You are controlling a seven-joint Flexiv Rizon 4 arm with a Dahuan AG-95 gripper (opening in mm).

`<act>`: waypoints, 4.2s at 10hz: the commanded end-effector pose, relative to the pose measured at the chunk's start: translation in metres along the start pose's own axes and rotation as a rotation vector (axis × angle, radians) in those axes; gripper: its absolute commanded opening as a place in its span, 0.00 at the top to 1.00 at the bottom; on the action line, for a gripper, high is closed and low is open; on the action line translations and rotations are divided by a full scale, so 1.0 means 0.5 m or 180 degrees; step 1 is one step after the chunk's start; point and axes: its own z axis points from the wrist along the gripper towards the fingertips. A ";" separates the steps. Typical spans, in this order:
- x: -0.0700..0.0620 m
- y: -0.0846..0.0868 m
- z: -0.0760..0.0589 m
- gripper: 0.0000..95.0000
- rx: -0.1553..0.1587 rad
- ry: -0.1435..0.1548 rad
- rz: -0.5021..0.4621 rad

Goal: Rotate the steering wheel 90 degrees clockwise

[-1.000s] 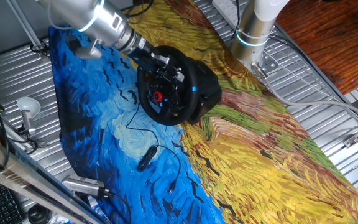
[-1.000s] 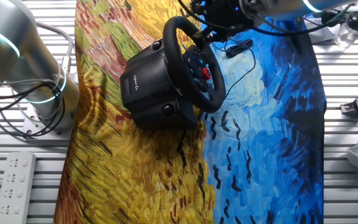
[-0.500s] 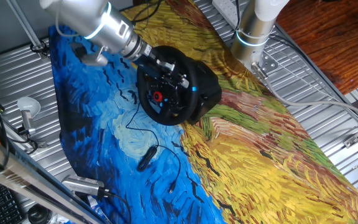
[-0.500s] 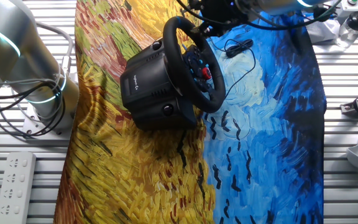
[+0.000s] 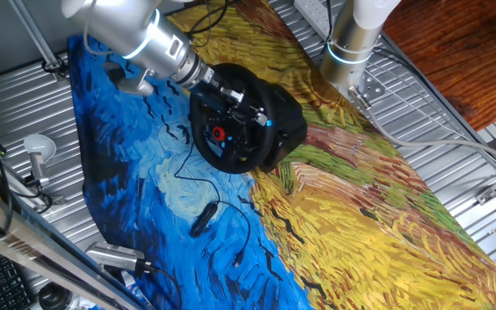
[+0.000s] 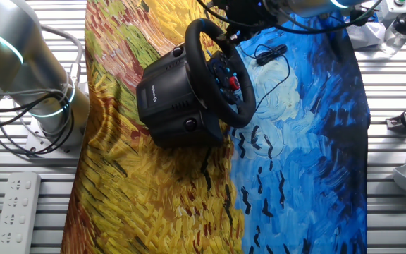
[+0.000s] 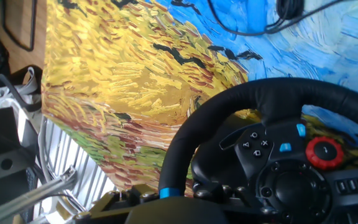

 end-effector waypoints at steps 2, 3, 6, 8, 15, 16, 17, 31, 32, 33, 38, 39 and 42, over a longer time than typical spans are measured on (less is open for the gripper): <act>0.000 0.000 0.000 0.60 0.0014 -0.0028 0.0031; 0.000 -0.001 0.000 0.60 0.0012 -0.0023 0.0032; 0.000 -0.001 0.000 0.60 0.0014 -0.0003 0.0065; 0.000 -0.001 0.000 0.40 0.0033 -0.0014 0.0097; 0.000 -0.001 0.000 0.40 0.0177 -0.0080 0.0252; 0.000 -0.001 0.000 0.40 0.0239 -0.0082 0.0275; 0.000 -0.001 0.000 0.40 0.0250 -0.0102 0.0281; 0.046 0.019 0.045 0.40 0.0290 -0.0138 0.0224; 0.045 0.019 0.049 0.40 0.0296 -0.0137 0.0196; 0.044 0.018 0.059 0.40 0.0327 -0.0128 0.0135; 0.039 0.009 0.064 0.60 0.0297 -0.0039 0.0050; 0.038 0.008 0.065 0.60 0.0291 -0.0025 0.0038; 0.035 0.008 0.068 0.60 0.0293 -0.0004 0.0076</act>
